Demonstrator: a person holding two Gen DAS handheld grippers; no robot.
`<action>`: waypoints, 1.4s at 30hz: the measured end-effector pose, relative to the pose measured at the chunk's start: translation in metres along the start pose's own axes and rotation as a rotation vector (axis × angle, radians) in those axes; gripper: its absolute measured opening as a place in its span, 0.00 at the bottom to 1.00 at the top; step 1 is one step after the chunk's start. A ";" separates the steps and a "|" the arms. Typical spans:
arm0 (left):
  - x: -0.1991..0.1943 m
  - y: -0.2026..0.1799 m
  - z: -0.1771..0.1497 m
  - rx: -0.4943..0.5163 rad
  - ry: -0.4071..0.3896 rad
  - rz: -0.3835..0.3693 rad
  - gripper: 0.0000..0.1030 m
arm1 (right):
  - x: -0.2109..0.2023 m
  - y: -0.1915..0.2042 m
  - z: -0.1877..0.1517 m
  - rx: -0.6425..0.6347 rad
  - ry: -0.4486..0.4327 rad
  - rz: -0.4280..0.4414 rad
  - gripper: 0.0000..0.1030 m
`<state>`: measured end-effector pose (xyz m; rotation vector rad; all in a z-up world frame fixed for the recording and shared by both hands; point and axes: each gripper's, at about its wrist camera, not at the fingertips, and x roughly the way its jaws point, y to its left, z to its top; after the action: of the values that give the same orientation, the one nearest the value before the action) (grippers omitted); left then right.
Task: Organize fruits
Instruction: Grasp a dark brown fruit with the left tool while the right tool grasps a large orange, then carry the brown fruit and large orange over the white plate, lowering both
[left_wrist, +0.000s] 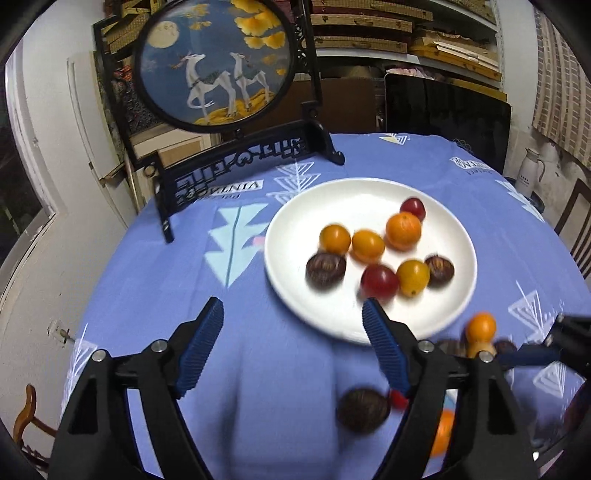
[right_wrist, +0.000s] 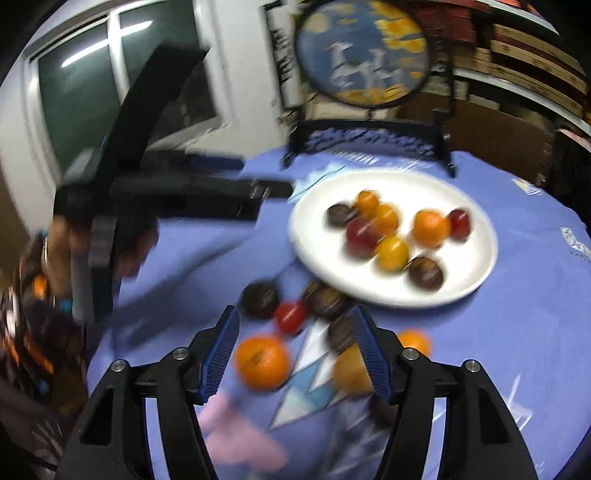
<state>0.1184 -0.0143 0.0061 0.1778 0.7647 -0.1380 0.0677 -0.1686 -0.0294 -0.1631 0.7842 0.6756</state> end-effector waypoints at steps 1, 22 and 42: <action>-0.002 0.001 -0.004 0.001 0.002 -0.002 0.74 | 0.005 0.007 -0.007 -0.012 0.025 0.004 0.63; 0.016 -0.031 -0.069 0.196 0.121 -0.123 0.76 | 0.013 -0.014 -0.021 0.104 0.067 -0.014 0.43; -0.005 -0.043 -0.054 0.193 0.077 -0.143 0.42 | -0.003 -0.017 -0.025 0.127 0.032 -0.029 0.43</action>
<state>0.0705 -0.0447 -0.0334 0.3134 0.8404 -0.3432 0.0618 -0.1925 -0.0471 -0.0697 0.8509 0.5951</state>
